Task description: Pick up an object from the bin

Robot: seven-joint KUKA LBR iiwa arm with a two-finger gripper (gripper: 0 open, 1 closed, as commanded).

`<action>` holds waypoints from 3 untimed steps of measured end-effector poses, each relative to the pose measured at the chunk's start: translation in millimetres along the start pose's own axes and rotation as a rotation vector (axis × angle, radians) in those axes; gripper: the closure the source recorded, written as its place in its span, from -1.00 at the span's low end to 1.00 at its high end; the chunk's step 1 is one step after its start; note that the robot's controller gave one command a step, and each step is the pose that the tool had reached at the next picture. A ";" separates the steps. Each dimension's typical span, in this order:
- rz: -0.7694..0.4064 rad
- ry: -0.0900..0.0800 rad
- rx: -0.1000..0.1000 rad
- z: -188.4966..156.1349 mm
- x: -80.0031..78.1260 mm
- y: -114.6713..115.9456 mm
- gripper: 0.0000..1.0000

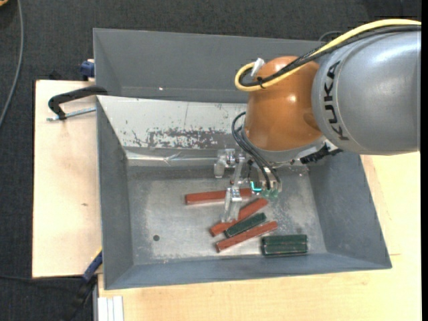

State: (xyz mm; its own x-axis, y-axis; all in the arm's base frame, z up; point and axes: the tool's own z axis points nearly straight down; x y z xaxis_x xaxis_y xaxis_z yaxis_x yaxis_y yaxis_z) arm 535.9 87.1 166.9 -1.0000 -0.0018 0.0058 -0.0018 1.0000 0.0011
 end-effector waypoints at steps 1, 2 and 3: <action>0.001 -0.007 -0.001 -3.1 -1.7 -0.3 -1.00; -0.350 -0.011 0.000 46.2 -30.3 17.5 1.00; -0.349 -0.011 0.000 46.2 -30.3 17.4 1.00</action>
Offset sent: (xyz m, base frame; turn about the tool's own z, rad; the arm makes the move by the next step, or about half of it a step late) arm 0.0289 0.0164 -0.0474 -0.3507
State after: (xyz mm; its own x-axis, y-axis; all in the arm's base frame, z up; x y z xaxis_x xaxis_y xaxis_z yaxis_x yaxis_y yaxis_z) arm 565.9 104.6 120.6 -0.9389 -0.3440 -0.0052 -0.3440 0.9390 0.0010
